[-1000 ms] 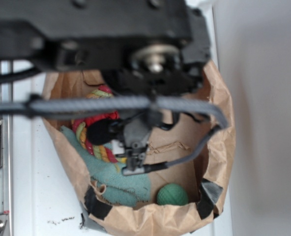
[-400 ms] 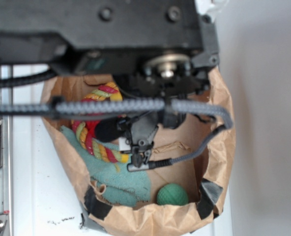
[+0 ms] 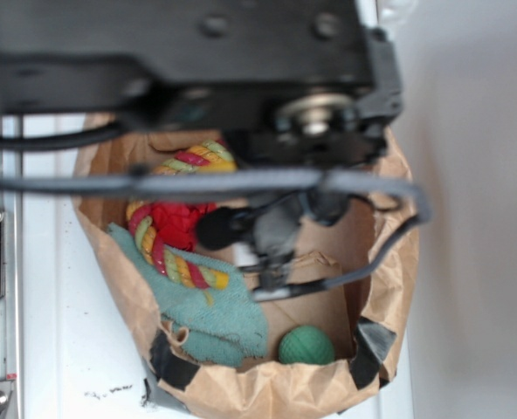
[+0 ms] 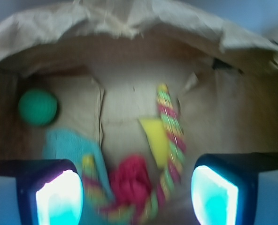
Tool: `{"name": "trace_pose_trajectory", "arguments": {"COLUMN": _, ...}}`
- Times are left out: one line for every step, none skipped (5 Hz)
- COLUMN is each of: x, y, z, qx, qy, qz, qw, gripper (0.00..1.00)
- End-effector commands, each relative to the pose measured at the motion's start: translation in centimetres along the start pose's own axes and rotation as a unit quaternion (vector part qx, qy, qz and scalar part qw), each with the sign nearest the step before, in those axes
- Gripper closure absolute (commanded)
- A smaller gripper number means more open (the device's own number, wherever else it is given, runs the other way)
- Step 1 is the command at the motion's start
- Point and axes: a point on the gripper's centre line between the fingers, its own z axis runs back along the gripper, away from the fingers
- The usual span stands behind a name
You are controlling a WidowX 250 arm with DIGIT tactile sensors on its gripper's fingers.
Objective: Grab the multicolored rope.
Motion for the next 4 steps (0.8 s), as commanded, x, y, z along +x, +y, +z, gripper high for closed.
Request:
{"name": "trace_pose_trajectory", "arguments": {"x": 0.9, "y": 1.8, "z": -3.5, "qx": 0.028, "qy": -0.005, "qz": 0.007, "qw": 1.000, "gripper": 0.00}}
{"name": "trace_pose_trajectory", "arguments": {"x": 1.3, "y": 0.5, "z": -5.1, "qx": 0.032, "qy": 0.011, "qz": 0.004, "qw": 0.999, "gripper": 0.00}}
{"name": "trace_pose_trajectory", "arguments": {"x": 1.4, "y": -0.5, "z": -6.1, "qx": 0.026, "qy": 0.035, "qz": 0.007, "qw": 0.999, "gripper": 0.00}}
{"name": "trace_pose_trajectory", "arguments": {"x": 1.0, "y": -0.8, "z": -6.8, "qx": 0.039, "qy": 0.040, "qz": -0.003, "qw": 0.998, "gripper": 0.00}}
